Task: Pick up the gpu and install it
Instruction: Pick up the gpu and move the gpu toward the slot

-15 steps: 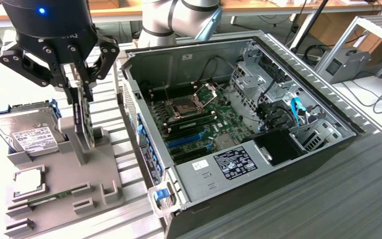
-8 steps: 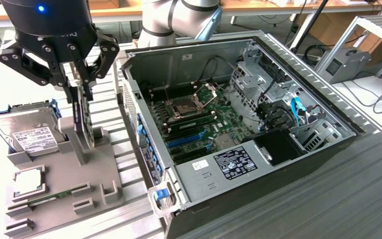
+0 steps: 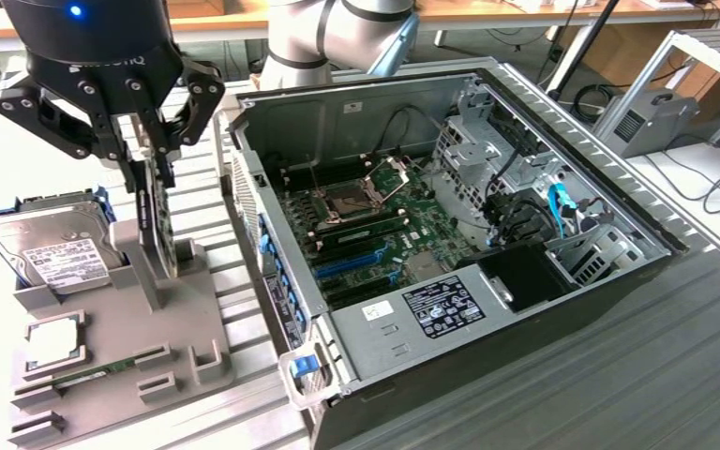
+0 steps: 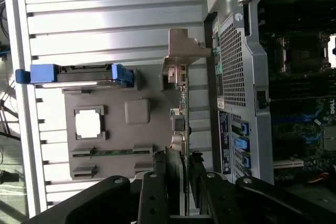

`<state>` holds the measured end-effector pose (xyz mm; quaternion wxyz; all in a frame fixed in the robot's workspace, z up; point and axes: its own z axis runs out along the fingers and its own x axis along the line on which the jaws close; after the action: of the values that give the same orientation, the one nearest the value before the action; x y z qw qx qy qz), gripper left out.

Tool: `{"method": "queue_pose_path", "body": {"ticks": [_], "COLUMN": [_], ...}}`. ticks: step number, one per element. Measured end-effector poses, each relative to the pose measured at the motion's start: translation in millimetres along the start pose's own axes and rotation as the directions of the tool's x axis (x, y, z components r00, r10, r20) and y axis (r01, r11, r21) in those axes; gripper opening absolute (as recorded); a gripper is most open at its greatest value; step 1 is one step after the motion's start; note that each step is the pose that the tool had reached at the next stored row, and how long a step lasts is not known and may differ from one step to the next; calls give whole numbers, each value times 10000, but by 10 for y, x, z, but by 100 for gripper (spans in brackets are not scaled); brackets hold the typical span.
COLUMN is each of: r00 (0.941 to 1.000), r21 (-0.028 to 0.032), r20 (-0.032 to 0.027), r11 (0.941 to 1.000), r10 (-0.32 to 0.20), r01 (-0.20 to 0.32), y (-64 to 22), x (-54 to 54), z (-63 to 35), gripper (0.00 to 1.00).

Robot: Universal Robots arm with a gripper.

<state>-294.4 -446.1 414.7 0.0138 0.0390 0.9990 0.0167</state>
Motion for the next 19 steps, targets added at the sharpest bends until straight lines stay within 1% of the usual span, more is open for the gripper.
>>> {"method": "queue_pose_path", "body": {"ticks": [19], "r00": [10000], "r21": [0], "r20": [0], "r11": [10000], "r10": [0], "r01": [0], "y": [1], "x": [-1], "z": [-43], "gripper": [29]}}
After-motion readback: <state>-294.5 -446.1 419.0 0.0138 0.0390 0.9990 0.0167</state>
